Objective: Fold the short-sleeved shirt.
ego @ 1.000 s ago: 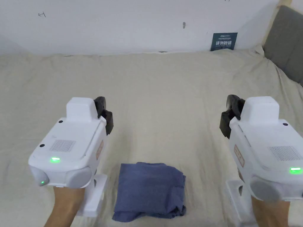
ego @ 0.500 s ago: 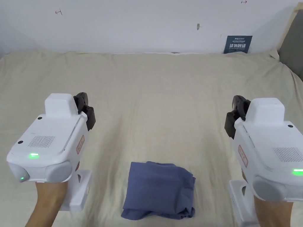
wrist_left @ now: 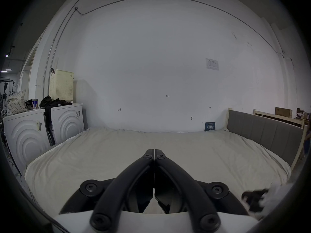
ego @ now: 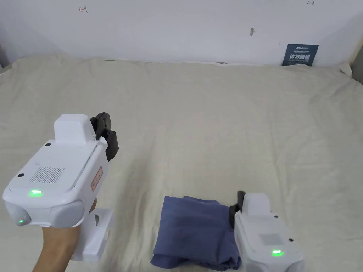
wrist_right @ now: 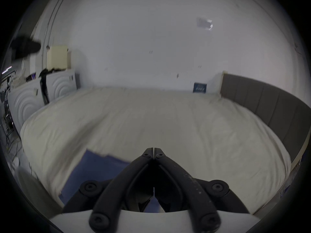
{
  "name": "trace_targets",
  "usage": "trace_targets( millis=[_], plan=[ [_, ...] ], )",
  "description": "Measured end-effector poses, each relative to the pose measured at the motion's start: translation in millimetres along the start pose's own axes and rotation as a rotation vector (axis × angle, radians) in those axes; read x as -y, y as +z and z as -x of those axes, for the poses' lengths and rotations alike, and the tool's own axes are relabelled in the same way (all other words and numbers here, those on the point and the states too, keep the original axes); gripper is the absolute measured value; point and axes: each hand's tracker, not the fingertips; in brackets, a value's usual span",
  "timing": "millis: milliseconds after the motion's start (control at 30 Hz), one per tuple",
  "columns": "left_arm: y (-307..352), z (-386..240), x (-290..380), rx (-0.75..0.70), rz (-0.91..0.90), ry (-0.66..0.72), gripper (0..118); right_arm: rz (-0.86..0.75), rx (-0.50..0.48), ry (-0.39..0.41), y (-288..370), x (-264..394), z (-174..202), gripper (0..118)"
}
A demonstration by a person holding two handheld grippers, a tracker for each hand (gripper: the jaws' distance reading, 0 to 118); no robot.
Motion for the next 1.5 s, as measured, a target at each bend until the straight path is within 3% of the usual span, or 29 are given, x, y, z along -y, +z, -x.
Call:
trace_targets(
  millis=[100, 267, 367, 433, 467, 500, 600, 633, 667, 833, 900, 1000, 1067, 1133, 1200, 1267, 1400, 1500],
  plan=[
    [-1, 7, 3, -0.006, 0.014, 0.009, 0, 0.068, -0.018, 0.021, -15, 32, 16, 1],
    [-2, 15, 11, -0.013, 0.049, 0.014, 0, 0.2, 0.033, 0.014, -35, 72, 28, 1],
    [-7, 14, 21, 0.012, 0.109, 0.013, 1, 0.11, 0.05, 0.088, -37, 76, 35, 1],
    [-12, 13, 32, 0.051, 0.184, 0.044, 6, 0.125, 0.044, 0.078, -36, 78, 33, 1],
    [-17, 13, 38, 0.076, 0.247, 0.076, 14, 0.125, 0.035, 0.066, -36, 78, 30, 1],
    [-23, 14, 47, 0.132, 0.327, 0.128, 32, 0.12, 0.023, 0.046, -35, 79, 27, 1],
    [-48, 15, 82, 0.239, 0.587, 0.298, 101, 0.121, 0.006, 0.044, -33, 78, 23, 1],
    [-57, 14, 96, 0.258, 0.68, 0.336, 114, 0.121, 0.002, 0.044, -33, 78, 22, 1],
    [-66, 12, 109, 0.294, 0.758, 0.351, 118, 0.122, -0.003, 0.041, -33, 78, 21, 1],
    [-89, -7, 164, 0.35, 0.947, 0.338, 117, 0.128, -0.022, 0.02, -32, 76, 18, 1],
    [-98, -14, 182, 0.415, 1.002, 0.366, 111, 0.131, -0.03, 0.024, -32, 76, 16, 1],
    [-106, -22, 199, 0.488, 1.071, 0.422, 90, 0.132, -0.039, 0.014, -33, 77, 14, 1],
    [-108, -29, 208, 0.462, 1.087, 0.423, 83, 0.133, -0.044, 0.004, -33, 77, 13, 1],
    [-108, -34, 213, 0.473, 1.095, 0.393, 55, 0.134, -0.052, -0.012, -34, 77, 10, 1],
    [-105, -35, 211, 0.487, 1.079, 0.37, 43, 0.137, -0.064, -0.026, -34, 76, 7, 1],
    [-106, -30, 209, 0.522, 1.085, 0.449, 28, 0.141, -0.073, -0.039, -33, 75, 6, 1],
    [-96, -33, 191, 0.495, 1.04, 0.381, 23, 0.183, -0.103, -0.078, -31, 57, 0, 1],
    [-96, -19, 171, 0.51, 1.001, 0.344, 23, 0.108, -0.106, -0.06, -20, 36, 2, 1]
  ],
)
